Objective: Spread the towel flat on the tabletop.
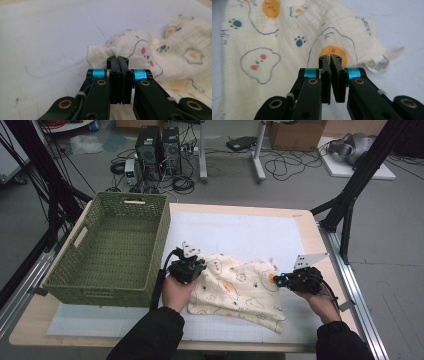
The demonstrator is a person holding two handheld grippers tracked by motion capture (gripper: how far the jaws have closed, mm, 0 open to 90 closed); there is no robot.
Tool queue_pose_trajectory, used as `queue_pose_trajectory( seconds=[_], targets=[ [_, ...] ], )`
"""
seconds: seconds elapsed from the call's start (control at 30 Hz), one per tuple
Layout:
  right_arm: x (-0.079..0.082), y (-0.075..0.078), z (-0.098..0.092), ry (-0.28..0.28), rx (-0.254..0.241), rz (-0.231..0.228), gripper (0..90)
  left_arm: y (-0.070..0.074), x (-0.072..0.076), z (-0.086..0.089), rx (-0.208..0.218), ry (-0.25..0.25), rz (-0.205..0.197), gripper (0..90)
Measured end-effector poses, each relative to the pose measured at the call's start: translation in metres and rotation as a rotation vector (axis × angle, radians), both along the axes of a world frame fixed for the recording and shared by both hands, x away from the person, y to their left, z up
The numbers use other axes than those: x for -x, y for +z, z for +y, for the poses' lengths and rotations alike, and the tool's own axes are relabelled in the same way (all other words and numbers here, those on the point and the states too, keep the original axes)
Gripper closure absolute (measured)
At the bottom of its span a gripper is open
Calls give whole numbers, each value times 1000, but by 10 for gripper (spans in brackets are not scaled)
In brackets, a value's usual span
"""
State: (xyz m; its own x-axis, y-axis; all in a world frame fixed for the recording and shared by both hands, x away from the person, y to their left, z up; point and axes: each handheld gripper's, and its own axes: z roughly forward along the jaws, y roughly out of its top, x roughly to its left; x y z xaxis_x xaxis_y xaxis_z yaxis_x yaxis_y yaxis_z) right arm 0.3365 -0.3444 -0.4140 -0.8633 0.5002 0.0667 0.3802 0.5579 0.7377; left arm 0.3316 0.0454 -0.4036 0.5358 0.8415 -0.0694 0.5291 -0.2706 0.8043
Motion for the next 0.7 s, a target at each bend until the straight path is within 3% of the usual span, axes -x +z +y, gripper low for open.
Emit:
queue_pose_trajectory(
  seconds=[0.03, 0.1, 0.13, 0.23, 0.3, 0.33, 0.47, 0.57, 0.7],
  targets=[
    [2, 0, 0, 4, 8, 1, 871, 0, 0, 0, 0, 0, 0, 884],
    [5, -2, 1, 19, 21, 11, 872, -8, 3, 5, 3, -11, 61, 883],
    [6, -4, 1, 20, 26, 23, 871, -14, 3, 5, -15, -22, 106, 882],
    [3, -18, 2, 30, 48, 103, 869, -26, -2, 3, -14, -56, 197, 870],
    [2, -22, 4, 36, 59, 121, 849, -27, -2, 3, 1, -59, 181, 828],
    [2, -20, 3, 39, 47, 113, 832, -25, -2, 4, 23, -65, 173, 779],
    [-1, -8, -1, 22, 12, 87, 731, -14, -4, 4, 24, -83, 129, 690],
    [-10, 3, -6, -37, -13, 54, 696, -7, -9, 5, 60, -61, 104, 670],
    [-23, 1, -6, -106, -9, 39, 641, -8, -19, -1, 59, -6, 83, 622]
  ],
)
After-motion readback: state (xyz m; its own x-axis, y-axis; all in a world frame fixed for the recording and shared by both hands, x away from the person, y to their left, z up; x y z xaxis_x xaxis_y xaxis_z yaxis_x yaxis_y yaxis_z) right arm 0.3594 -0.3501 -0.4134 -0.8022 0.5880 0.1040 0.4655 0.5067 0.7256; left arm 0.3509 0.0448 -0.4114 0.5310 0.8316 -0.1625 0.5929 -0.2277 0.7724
